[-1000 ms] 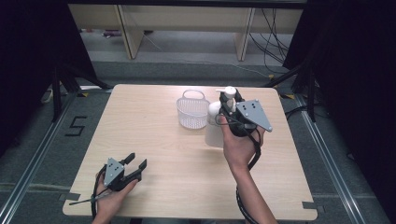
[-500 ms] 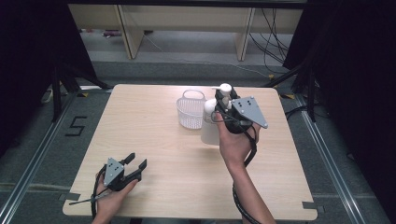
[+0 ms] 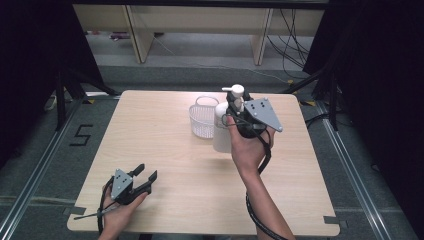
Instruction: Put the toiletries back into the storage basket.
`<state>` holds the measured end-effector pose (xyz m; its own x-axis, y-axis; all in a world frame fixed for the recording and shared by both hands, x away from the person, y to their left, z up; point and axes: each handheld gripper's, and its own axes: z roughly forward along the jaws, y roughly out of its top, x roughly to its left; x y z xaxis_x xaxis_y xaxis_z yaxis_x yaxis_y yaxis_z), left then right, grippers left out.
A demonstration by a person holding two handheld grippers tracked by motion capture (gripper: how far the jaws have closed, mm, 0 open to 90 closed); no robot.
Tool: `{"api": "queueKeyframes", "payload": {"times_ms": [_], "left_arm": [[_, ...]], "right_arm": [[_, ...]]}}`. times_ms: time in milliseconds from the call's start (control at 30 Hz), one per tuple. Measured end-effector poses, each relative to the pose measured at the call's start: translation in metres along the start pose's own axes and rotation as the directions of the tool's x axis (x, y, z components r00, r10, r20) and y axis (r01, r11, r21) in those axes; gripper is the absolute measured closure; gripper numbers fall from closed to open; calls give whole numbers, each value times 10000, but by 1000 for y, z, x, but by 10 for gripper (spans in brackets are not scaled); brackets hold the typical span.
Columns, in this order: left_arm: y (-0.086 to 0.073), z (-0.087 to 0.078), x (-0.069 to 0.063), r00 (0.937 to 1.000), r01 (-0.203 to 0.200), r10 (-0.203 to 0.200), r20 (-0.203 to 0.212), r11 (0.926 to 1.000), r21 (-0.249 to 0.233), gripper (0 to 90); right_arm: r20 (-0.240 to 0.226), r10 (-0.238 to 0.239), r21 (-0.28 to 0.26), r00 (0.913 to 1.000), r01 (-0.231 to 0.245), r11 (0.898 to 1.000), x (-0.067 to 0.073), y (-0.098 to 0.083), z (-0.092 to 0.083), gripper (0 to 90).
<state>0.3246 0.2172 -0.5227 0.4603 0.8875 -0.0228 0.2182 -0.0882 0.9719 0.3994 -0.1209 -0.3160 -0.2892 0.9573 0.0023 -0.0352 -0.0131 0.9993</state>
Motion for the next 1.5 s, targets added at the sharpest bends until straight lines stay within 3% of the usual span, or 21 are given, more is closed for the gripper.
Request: {"api": "queueKeyframes", "payload": {"times_ms": [967,1033,1367,1400,1433,1500], "left_arm": [[0,0,0,10000,6,-6,13,10000,12,433],[0,0,0,10000,17,-17,15,10000,8,433],[0,0,0,10000,33,-33,15,10000,-4,433],[0,0,0,10000,43,-43,14,10000,-4,433],[0,0,0,10000,43,-43,19,10000,1,432],[0,0,0,10000,36,-36,21,10000,1,433]], "right_arm": [[-114,-306,-501,9995,300,9983,9,16,17,602],[-99,-145,-492,9998,140,9987,11,17,18,602],[-111,-322,-543,9994,316,9980,11,20,24,602],[-170,-146,-539,9997,137,9985,12,20,25,602],[-102,-354,-626,9993,347,9974,11,21,25,602],[-185,-132,-574,9997,122,9983,12,22,27,602]]}}
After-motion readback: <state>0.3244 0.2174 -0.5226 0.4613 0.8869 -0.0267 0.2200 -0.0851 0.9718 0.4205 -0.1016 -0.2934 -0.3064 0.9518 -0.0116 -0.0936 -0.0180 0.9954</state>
